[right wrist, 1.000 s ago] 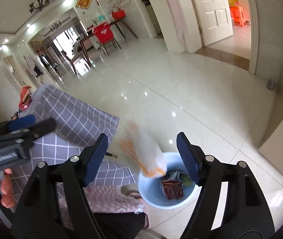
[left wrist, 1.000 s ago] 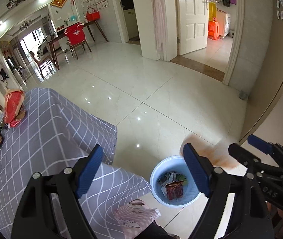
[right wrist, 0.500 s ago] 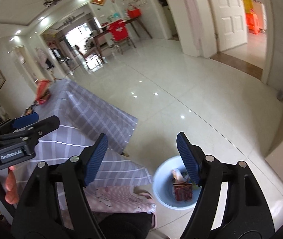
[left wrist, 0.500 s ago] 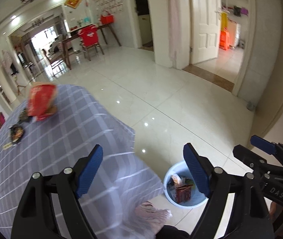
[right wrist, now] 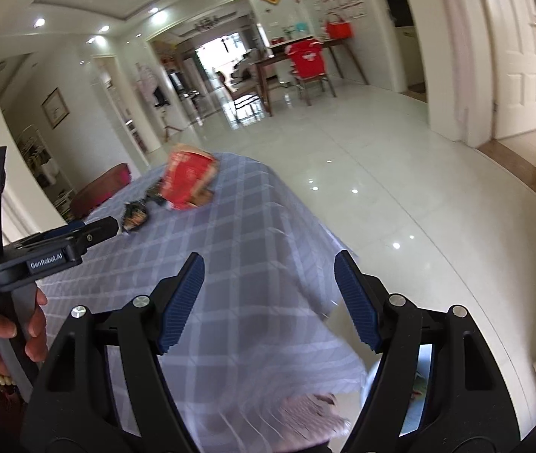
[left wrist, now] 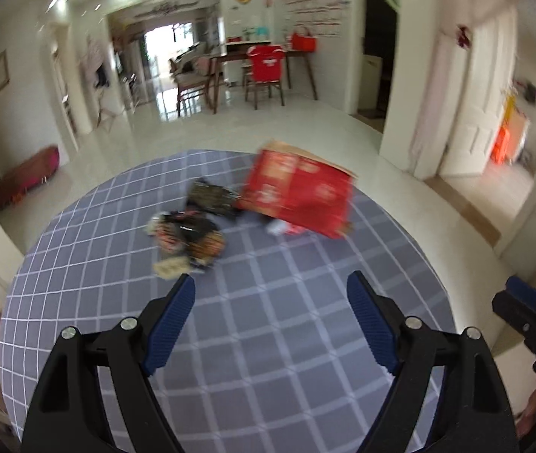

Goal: Collect trash
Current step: 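Move both tools back to the remaining trash on the table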

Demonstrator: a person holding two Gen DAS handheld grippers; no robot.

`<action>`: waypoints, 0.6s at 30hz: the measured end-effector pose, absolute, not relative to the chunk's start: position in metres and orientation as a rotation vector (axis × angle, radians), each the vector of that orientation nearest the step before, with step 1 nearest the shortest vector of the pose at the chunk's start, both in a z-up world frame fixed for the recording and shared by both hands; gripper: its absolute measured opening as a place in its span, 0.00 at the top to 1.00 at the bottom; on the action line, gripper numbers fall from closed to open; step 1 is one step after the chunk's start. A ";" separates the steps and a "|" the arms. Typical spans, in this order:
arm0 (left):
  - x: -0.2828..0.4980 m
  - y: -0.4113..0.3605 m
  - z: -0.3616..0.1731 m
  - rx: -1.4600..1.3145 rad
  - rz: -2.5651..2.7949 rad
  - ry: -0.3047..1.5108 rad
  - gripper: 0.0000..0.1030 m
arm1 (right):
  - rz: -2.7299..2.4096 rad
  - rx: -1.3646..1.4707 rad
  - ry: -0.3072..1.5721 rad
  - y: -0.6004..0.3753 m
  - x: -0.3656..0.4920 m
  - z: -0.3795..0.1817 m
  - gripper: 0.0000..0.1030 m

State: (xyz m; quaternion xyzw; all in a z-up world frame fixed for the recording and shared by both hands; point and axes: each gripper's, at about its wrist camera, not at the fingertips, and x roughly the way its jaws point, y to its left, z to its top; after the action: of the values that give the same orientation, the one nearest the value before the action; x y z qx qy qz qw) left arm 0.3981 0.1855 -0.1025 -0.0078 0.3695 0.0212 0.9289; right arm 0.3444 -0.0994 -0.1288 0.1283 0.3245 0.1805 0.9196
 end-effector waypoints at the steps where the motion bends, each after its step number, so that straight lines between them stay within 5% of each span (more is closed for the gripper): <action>1: 0.403 0.195 -0.101 -0.039 0.052 0.762 0.22 | 0.383 0.260 0.667 -0.093 0.351 -0.127 0.31; 18: 0.517 0.261 -0.148 -0.212 0.042 0.944 0.51 | 0.479 0.257 0.747 -0.004 0.486 -0.131 0.31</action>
State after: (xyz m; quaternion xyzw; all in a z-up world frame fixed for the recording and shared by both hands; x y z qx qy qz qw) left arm 0.5174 0.2615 -0.1476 -0.1018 0.4537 0.0201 0.8851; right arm 0.4856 -0.0042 -0.1311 0.1239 0.3604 0.2309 0.8952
